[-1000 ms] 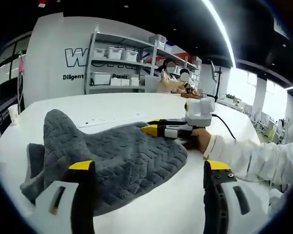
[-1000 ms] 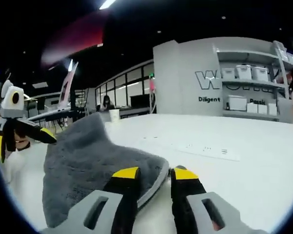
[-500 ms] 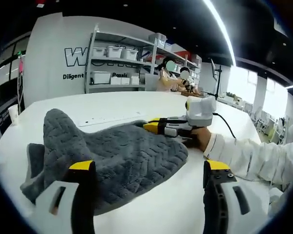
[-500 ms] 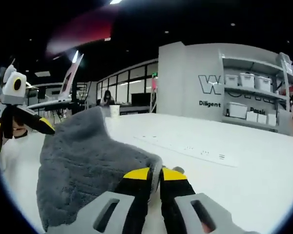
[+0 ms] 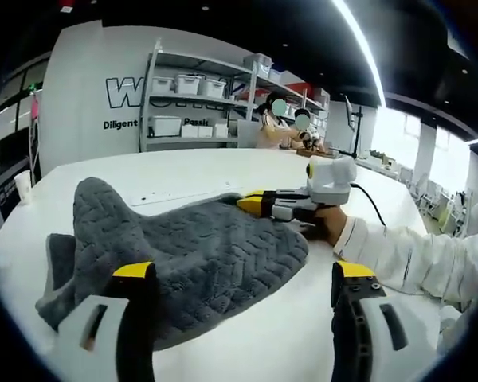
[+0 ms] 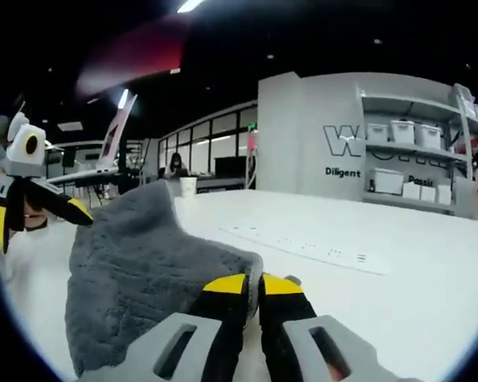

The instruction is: Open the folded towel by lifting each exposed corner and separating the folded layers until the towel lies flat within the target outline without major curled edges

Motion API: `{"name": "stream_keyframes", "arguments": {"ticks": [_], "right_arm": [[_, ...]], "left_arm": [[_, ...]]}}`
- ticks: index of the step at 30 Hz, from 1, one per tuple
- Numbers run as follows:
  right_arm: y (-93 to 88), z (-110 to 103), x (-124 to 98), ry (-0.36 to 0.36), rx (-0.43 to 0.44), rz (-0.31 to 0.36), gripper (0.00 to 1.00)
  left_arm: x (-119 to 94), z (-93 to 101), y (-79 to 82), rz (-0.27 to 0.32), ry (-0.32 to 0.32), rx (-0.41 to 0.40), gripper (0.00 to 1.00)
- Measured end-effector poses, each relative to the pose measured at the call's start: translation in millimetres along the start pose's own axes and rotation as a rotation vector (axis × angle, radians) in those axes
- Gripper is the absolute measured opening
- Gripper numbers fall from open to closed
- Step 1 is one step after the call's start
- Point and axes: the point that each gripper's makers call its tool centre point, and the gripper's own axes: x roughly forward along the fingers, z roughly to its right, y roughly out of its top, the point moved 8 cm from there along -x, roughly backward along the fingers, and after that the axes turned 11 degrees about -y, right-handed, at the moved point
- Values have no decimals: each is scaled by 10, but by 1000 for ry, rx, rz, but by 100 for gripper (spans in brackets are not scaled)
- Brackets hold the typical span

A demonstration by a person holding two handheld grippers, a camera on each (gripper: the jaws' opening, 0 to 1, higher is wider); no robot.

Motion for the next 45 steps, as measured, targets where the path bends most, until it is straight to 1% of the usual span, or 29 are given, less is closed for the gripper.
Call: {"name": "stream_keyframes", "arguments": {"ticks": [5, 10, 15, 18, 24, 30, 45], "right_arm": [[5, 3, -14, 0, 3, 10, 0], [9, 42, -32, -18, 16, 14, 0], [8, 39, -36, -21, 7, 14, 0], [9, 47, -38, -22, 17, 11, 0], [5, 76, -38, -47, 8, 4, 0], [-7, 126, -41, -91, -4, -8, 0], [-12, 230, -55, -152, -5, -13, 0]], "left_arm": [[-27, -15, 3, 2, 12, 2, 90], [-28, -24, -1, 1, 15, 1, 90], [-23, -33, -5, 2, 17, -5, 90], [-21, -34, -1, 1, 16, -4, 90], [-26, -37, 2, 2, 17, -4, 90], [-22, -37, 1, 0, 16, -5, 90], [-25, -30, -2, -1, 13, -5, 90]]}}
